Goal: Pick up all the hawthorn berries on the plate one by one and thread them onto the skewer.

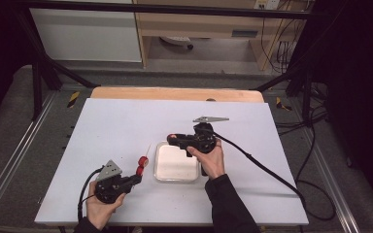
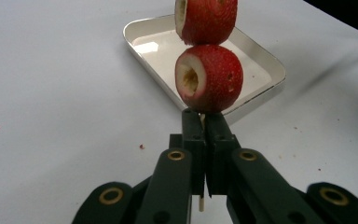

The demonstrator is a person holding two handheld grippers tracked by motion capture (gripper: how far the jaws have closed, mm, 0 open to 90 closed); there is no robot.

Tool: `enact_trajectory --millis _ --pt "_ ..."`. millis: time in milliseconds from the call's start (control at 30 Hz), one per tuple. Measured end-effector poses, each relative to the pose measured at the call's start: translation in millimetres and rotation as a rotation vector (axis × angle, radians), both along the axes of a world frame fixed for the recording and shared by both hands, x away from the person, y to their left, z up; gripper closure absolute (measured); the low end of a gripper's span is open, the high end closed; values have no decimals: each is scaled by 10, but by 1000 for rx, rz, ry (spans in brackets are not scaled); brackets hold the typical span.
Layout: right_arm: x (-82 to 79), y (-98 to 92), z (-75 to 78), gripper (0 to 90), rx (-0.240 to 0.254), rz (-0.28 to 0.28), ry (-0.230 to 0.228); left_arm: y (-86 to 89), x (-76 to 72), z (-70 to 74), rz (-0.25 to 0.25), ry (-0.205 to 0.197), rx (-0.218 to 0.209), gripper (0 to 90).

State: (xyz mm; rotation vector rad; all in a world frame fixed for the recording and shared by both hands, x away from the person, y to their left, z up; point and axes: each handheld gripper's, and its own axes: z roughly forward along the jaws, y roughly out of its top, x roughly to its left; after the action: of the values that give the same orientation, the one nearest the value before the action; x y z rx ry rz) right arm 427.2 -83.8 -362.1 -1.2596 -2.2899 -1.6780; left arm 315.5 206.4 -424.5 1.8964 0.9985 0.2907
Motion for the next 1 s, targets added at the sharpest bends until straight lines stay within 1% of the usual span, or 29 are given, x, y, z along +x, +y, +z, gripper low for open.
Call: enact_trajectory --millis 33,167,200,233,267,333,367,400,467,500,567,600,633,733,867,1000 --pt "-24 -22 -27 618 42 -19 -6 -20 -3 4 2 -1 -3 882" --pt "-89 -82 -114 618 145 -65 -16 -106 -12 27 20 -3 -12 882" --pt "-109 -97 -141 618 177 -84 -26 -122 -13 32 25 -2 -13 882" --pt "-120 -104 -156 618 193 -92 -32 -144 -12 39 31 -6 -13 882" --pt "-132 -111 -177 618 216 -105 -40 -176 -14 42 32 1 -18 882" --pt "-152 -119 -212 618 244 -126 -60 -232 -14 49 40 -3 -12 882" --pt "-166 -119 -224 619 265 -139 -65 -263 -17 48 41 3 -19 882" --pt "-174 -115 -238 619 277 -146 -77 -286 -18 52 49 -1 -11 882" --pt "-190 -100 -258 619 308 -163 -90 -340 -19 54 46 9 -19 882" --pt "-197 -88 -265 618 325 -168 -88 -368 -17 56 42 8 -17 882" --pt "-201 -76 -284 618 353 -181 -102 -431 -15 59 37 11 -20 882" --pt "-202 -68 -289 619 369 -186 -101 -463 -14 59 32 10 -20 882" --pt "-204 -62 -296 619 385 -189 -102 -489 -18 64 40 7 -4 882" --pt "-202 -56 -306 619 409 -206 -112 -549 -14 74 44 7 0 882" --pt "-205 -51 -305 619 450 -224 -111 -603 2 91 60 5 5 882" --pt "-208 -49 -309 619 462 -226 -111 -642 25 97 61 10 -1 882"
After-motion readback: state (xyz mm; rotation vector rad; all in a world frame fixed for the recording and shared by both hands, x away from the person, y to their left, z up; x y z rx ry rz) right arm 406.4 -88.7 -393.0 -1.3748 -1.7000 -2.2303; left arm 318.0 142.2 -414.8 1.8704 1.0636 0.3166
